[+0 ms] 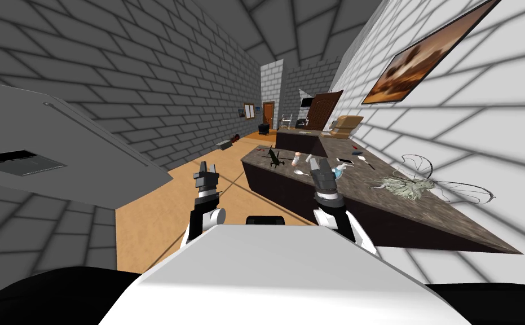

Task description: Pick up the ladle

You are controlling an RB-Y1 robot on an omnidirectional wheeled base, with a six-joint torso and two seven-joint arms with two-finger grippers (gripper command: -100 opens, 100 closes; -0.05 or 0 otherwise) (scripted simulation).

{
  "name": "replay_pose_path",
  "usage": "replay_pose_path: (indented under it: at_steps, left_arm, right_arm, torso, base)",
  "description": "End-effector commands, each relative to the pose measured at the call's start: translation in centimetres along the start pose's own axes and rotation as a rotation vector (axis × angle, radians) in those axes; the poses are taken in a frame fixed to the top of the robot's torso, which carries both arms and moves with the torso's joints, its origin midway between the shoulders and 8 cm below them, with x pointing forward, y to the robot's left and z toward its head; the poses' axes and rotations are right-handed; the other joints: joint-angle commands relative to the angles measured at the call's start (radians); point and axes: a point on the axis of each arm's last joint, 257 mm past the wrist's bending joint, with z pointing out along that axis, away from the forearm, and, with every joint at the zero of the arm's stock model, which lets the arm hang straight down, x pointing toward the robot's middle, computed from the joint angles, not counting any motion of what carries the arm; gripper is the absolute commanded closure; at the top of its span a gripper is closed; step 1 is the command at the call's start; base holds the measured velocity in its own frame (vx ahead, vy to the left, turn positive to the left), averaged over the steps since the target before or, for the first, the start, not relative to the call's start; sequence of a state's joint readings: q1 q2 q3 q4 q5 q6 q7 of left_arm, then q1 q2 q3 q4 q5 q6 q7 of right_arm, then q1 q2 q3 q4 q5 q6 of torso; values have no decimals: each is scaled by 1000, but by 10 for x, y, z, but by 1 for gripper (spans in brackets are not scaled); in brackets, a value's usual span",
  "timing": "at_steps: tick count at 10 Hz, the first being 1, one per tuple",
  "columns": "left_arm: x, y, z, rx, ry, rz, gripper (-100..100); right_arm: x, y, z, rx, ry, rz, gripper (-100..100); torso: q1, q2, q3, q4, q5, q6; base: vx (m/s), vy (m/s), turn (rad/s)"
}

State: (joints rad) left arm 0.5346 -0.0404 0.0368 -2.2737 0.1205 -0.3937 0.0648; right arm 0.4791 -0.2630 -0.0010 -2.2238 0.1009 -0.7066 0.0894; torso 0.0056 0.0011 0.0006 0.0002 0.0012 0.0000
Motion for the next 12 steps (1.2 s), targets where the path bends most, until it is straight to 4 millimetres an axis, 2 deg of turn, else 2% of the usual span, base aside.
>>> replay_pose_path:
  at_steps: [1, 2, 4, 5, 7, 8, 9, 10, 12]
  left_arm:
    - [0, 0, 0, 0, 0, 0, 0]
    - [0, 0, 0, 0, 0, 0, 0]
    - [0, 0, 0, 0, 0, 0, 0]
    - [0, 0, 0, 0, 0, 0, 0]
    - [0, 0, 0, 0, 0, 0, 0]
    - [0, 0, 0, 0, 0, 0, 0]
    - [0, 0, 0, 0, 0, 0, 0]
    - [0, 0, 0, 0, 0, 0, 0]
    - [0, 0, 0, 0, 0, 0, 0]
  right_arm:
    - [8, -12, -9, 19, 63, -43, -100]
    - [9, -12, -10, 15, 82, -47, -100]
    - [19, -35, -28, 58, 174, -109, -100]
    - [21, -35, -28, 55, 193, -114, -100]
    - [30, -62, -54, 114, 296, -181, -100]
    - [31, -63, -55, 113, 314, -186, -100]
    - [34, -80, -71, 150, 370, -220, -100]
    - [35, -80, -72, 148, 379, -223, -100]
    - [41, -107, -107, 215, 499, -293, -100]
  torso:
    - [0, 0, 0, 0, 0, 0]
    - [3, 1, 0, 0, 1, 0]
    - [0, 0, 0, 0, 0, 0]
    - [2, 0, 0, 0, 0, 0]
    - [0, -2, -1, 0, 0, 0]
    - [1, -3, -2, -1, 0, 0]
    - [0, -3, -2, -1, 0, 0]
    - [1, -3, -2, -1, 0, 0]
    - [-1, -2, -1, 0, 0, 0]
  base:
    - [-31, 136, -17]
    - [-21, 99, -14]
    - [-11, 110, 7]
    - [0, 101, -4]
    - [26, 99, 30]
    - [21, 89, 10]
    - [25, 99, 35]
    - [15, 69, 12]
    - [22, 94, 61]
